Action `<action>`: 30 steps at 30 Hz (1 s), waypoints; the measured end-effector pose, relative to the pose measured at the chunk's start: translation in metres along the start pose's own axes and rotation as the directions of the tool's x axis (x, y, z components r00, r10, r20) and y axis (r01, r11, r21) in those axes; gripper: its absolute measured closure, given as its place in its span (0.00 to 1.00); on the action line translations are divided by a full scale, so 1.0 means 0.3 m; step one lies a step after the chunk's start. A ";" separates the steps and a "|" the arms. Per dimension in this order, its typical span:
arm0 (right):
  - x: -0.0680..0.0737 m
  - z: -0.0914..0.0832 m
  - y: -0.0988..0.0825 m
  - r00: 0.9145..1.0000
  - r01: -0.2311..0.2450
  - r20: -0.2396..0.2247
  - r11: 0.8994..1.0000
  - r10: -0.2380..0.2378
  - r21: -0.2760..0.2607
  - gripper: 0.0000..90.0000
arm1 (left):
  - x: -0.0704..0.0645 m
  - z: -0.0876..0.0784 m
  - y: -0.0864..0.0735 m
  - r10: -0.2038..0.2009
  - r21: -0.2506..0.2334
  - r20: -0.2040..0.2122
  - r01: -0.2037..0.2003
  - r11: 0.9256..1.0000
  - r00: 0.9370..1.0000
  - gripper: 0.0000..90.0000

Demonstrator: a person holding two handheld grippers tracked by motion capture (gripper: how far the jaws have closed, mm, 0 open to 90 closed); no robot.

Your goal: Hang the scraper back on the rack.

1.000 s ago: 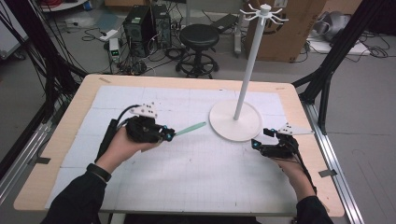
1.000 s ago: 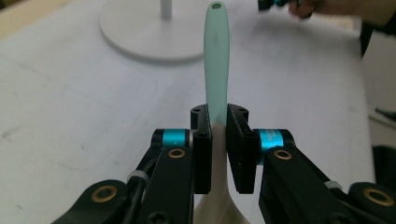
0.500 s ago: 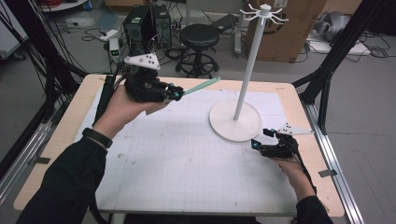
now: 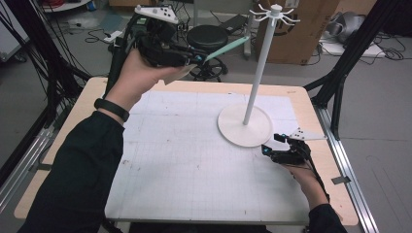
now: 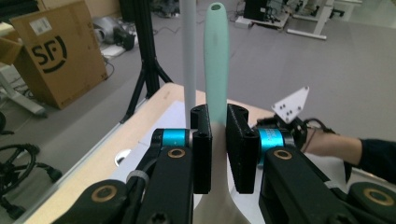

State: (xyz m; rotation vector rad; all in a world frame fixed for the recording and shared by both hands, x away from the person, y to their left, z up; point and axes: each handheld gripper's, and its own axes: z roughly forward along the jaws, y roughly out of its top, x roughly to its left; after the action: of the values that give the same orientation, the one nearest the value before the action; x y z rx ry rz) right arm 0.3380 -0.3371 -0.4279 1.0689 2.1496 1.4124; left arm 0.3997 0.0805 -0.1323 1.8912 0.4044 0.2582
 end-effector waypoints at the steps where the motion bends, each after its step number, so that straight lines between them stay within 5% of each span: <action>1: 0.001 0.000 0.000 1.000 -0.002 -0.001 1.000 0.002 0.000 0.24 | 0.004 0.002 0.008 -0.002 -0.010 -0.001 0.002 1.000 1.000 0.90; 14: 0.000 0.000 -0.002 1.000 -0.005 -0.003 1.000 0.005 0.003 0.24 | 0.036 0.031 0.066 -0.014 -0.037 -0.003 0.014 0.999 1.000 0.90; 30: -0.003 -0.003 -0.001 1.000 -0.005 -0.007 1.000 0.005 -0.001 0.24 | 0.054 0.047 0.088 -0.015 -0.013 -0.008 0.015 1.000 1.000 0.90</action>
State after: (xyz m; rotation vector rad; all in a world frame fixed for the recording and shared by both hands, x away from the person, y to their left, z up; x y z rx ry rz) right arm 0.3377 -0.3384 -0.4278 1.0711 2.1519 1.4211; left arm 0.4237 0.0665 -0.1128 1.8739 0.4211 0.2584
